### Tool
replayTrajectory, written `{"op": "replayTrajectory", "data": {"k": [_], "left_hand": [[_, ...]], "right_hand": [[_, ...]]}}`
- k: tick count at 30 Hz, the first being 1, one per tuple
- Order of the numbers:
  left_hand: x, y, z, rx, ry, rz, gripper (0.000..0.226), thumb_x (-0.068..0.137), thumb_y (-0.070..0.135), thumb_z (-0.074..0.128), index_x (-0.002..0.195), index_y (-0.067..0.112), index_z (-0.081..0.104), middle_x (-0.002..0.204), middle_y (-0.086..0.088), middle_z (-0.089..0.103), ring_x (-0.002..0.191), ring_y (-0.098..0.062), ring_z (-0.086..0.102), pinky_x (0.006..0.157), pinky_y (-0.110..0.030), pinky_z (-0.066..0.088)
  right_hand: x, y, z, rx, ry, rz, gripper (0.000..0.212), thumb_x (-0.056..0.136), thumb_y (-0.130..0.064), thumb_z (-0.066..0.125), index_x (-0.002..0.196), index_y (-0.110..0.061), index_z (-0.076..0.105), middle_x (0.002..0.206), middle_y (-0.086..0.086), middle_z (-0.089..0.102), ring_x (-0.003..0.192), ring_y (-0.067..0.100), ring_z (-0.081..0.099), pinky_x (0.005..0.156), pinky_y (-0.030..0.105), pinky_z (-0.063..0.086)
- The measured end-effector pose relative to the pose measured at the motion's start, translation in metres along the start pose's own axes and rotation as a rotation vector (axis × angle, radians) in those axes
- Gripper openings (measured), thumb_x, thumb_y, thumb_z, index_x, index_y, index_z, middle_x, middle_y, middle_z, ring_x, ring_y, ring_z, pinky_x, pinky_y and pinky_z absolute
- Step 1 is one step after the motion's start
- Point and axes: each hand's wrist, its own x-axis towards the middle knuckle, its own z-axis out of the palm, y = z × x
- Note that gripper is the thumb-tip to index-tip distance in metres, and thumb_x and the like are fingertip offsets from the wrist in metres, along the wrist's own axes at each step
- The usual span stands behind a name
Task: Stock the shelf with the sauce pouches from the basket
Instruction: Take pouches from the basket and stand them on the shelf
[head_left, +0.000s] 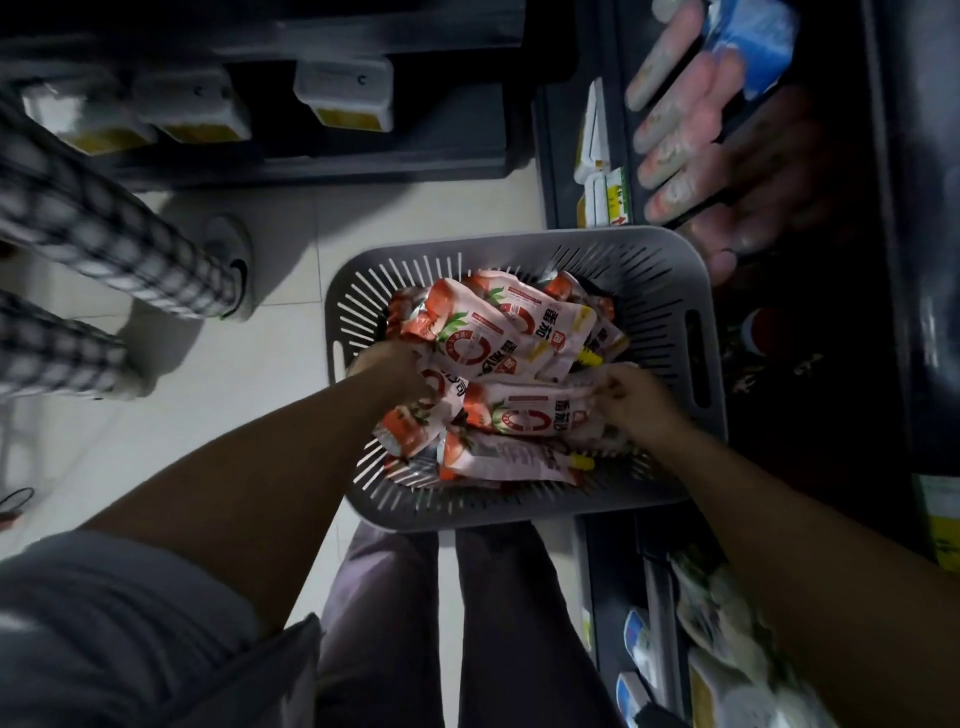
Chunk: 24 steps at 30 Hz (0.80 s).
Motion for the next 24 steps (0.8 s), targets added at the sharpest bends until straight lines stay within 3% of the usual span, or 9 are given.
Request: {"op": "replayTrajectory", "data": {"k": [2, 5, 8, 10, 12, 16, 20, 22, 24], "left_hand": [[-0.007, 0.002, -0.007, 0.035, -0.019, -0.011, 0.056, 0.073, 0.043, 0.074, 0.118, 0.012, 0.058, 0.111, -0.009, 0.065, 0.102, -0.025, 0.062, 0.087, -0.036, 0.054], [-0.017, 0.006, -0.018, 0.079, -0.007, 0.007, 0.052, 0.077, 0.038, 0.071, 0.118, 0.008, 0.059, 0.108, -0.010, 0.065, 0.101, -0.026, 0.063, 0.089, -0.036, 0.053], [-0.034, 0.005, -0.025, 0.184, -0.007, 0.065, 0.048, 0.082, 0.036, 0.066, 0.119, 0.007, 0.058, 0.112, -0.011, 0.064, 0.107, -0.027, 0.061, 0.088, -0.033, 0.050], [-0.043, 0.000, -0.027, 0.232, -0.035, 0.085, 0.041, 0.083, 0.035, 0.062, 0.115, 0.009, 0.060, 0.106, -0.010, 0.065, 0.107, -0.026, 0.061, 0.085, -0.030, 0.048], [-0.052, -0.005, -0.029, 0.218, -0.083, 0.066, 0.035, 0.081, 0.037, 0.064, 0.106, 0.012, 0.062, 0.099, -0.007, 0.065, 0.099, -0.023, 0.063, 0.078, -0.028, 0.046], [-0.069, -0.017, -0.030, -0.114, -0.108, -0.020, 0.021, 0.073, 0.033, 0.072, 0.077, 0.016, 0.060, 0.090, -0.007, 0.066, 0.086, -0.025, 0.063, 0.073, -0.029, 0.047], [-0.078, -0.027, -0.030, -0.360, -0.063, -0.032, 0.032, 0.071, 0.030, 0.074, 0.097, 0.012, 0.069, 0.099, -0.010, 0.070, 0.089, -0.025, 0.066, 0.078, -0.032, 0.052], [-0.082, -0.028, -0.032, -0.444, -0.009, -0.016, 0.035, 0.074, 0.031, 0.073, 0.103, 0.013, 0.069, 0.099, -0.009, 0.071, 0.087, -0.024, 0.068, 0.080, -0.033, 0.054], [-0.084, -0.028, -0.032, -0.620, 0.023, 0.025, 0.030, 0.076, 0.031, 0.074, 0.099, 0.013, 0.069, 0.095, -0.007, 0.072, 0.083, -0.024, 0.070, 0.081, -0.037, 0.057]], "right_hand": [[-0.004, -0.009, -0.012, 0.010, -0.043, -0.036, 0.009, 0.088, 0.002, 0.056, 0.079, 0.000, 0.056, 0.075, 0.006, 0.058, 0.085, 0.024, 0.056, 0.068, 0.025, 0.040], [-0.008, -0.029, -0.036, 0.089, -0.067, -0.008, 0.023, 0.086, -0.003, 0.061, 0.066, -0.012, 0.052, 0.074, 0.005, 0.055, 0.081, 0.021, 0.053, 0.072, 0.029, 0.042], [-0.012, -0.053, -0.053, 0.294, -0.034, 0.176, 0.011, 0.087, -0.009, 0.060, 0.075, -0.011, 0.059, 0.081, 0.010, 0.061, 0.074, 0.023, 0.059, 0.066, 0.032, 0.049], [-0.016, -0.058, -0.053, 0.542, -0.042, 0.326, 0.016, 0.088, -0.023, 0.058, 0.076, -0.012, 0.060, 0.077, 0.009, 0.061, 0.067, 0.022, 0.059, 0.062, 0.032, 0.050], [-0.019, -0.060, -0.046, 0.861, -0.140, 0.422, 0.036, 0.088, -0.047, 0.052, 0.087, -0.012, 0.062, 0.083, 0.009, 0.067, 0.079, 0.025, 0.063, 0.068, 0.036, 0.052], [-0.027, -0.056, 0.002, 1.161, -0.207, 0.366, 0.072, 0.080, -0.068, 0.046, 0.133, -0.019, 0.046, 0.132, 0.006, 0.054, 0.123, 0.026, 0.047, 0.094, 0.049, 0.040], [-0.042, -0.076, 0.049, 0.806, -0.217, 0.195, 0.095, 0.072, -0.060, 0.066, 0.148, -0.034, 0.014, 0.157, -0.003, 0.018, 0.141, 0.024, 0.024, 0.109, 0.049, 0.026], [-0.039, -0.086, 0.061, 0.649, -0.078, 0.225, 0.093, 0.079, -0.038, 0.071, 0.148, -0.022, 0.012, 0.154, 0.001, 0.024, 0.139, 0.024, 0.028, 0.106, 0.036, 0.028], [-0.029, -0.088, 0.070, 0.618, 0.037, 0.255, 0.074, 0.081, -0.025, 0.071, 0.140, -0.014, 0.028, 0.139, 0.001, 0.044, 0.125, 0.019, 0.043, 0.093, 0.027, 0.032]]}}
